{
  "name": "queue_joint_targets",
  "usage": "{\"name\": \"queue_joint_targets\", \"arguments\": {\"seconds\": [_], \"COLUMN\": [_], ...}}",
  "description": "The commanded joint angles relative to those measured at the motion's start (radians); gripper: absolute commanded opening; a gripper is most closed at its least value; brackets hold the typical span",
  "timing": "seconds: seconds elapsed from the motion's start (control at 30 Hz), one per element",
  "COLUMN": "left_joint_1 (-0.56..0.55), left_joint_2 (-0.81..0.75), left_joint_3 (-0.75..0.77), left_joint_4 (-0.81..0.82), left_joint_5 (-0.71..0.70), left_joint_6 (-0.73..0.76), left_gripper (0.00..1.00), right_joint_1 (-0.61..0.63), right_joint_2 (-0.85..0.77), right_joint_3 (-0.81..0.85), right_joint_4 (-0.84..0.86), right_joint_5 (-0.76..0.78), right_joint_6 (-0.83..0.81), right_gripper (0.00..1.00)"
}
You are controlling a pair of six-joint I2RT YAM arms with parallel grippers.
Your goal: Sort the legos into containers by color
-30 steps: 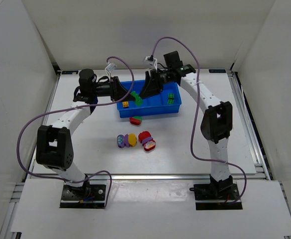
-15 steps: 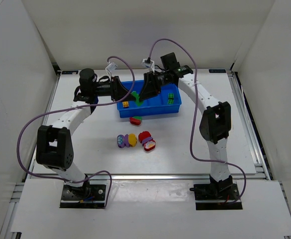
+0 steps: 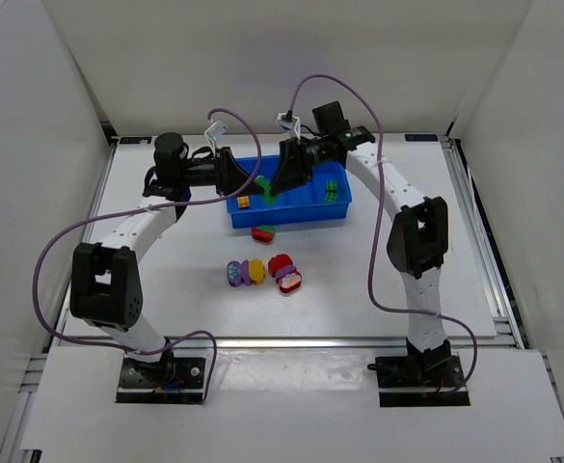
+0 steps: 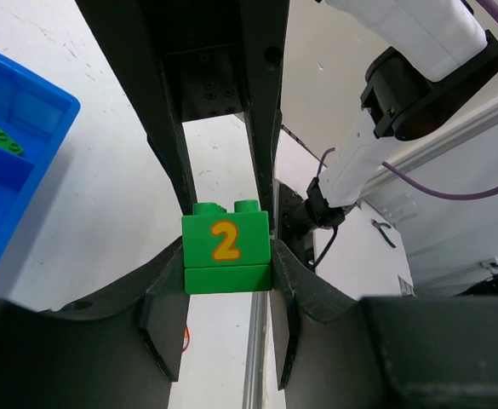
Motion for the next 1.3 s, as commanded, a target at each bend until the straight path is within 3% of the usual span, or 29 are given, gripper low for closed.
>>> {"name": "queue_joint_targets", "arguments": {"seconds": [0.0,0.33,0.57,0.7,0.73,0.87,1.27], "left_joint_1": [-0.002,-0.002,-0.002,-0.002,-0.002,-0.002,-0.002], "left_joint_2": [-0.027,-0.048,-0.048,-0.05,-0.05,-0.05,-0.035], "left_joint_3": [-0.015,-0.047,-0.042,-0.041,-0.042,-0.044,-0.033], "left_joint_4": [0.02,0.019,0.02,0.022,0.022,0.02,0.009], "left_joint_5": [0.005,0.008,0.005,0.005,0.002,-0.007,-0.014], "left_joint_6": [0.016,0.019,0.012,0.015,0.015,0.019,0.03], "left_gripper": [0.2,0.18,0.18,0.18,0.18,0.19,0.19], "right_joint_1": [-0.039,-0.141,-0.204,-0.242,-0.245,-0.254,-0.251], "right_joint_2": [0.008,-0.014,-0.003,0.037,0.039,0.054,0.081], "right_joint_3": [0.027,-0.003,-0.012,0.023,0.018,-0.023,-0.088], "right_joint_4": [0.051,0.036,-0.077,-0.197,-0.193,-0.121,0.025], "right_joint_5": [-0.033,-0.014,0.053,0.254,0.361,0.545,0.883], "right_joint_6": [0.039,0.013,-0.113,-0.281,-0.283,-0.271,-0.292], "right_gripper": [0.06,0.04,0.04,0.04,0.04,0.04,0.04]}}
